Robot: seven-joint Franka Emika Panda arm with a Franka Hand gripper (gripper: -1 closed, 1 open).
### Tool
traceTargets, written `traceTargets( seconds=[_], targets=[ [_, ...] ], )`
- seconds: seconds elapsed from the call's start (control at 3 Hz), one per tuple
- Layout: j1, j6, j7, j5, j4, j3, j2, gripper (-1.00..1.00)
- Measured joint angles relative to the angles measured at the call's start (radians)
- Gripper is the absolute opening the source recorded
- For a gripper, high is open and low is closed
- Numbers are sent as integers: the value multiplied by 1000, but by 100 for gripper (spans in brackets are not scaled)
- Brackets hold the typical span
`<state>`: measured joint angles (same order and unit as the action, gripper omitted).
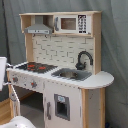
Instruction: Play with the kitchen
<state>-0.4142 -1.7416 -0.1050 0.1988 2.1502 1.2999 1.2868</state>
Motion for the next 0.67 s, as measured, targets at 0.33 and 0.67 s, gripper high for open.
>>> traceTargets(
  seconds=[0.33,0.67],
  targets=[
    [23,5,92,-31,41,-28,-8,100],
    [41,17,191,-69,70,-53,-16,100]
  ],
)
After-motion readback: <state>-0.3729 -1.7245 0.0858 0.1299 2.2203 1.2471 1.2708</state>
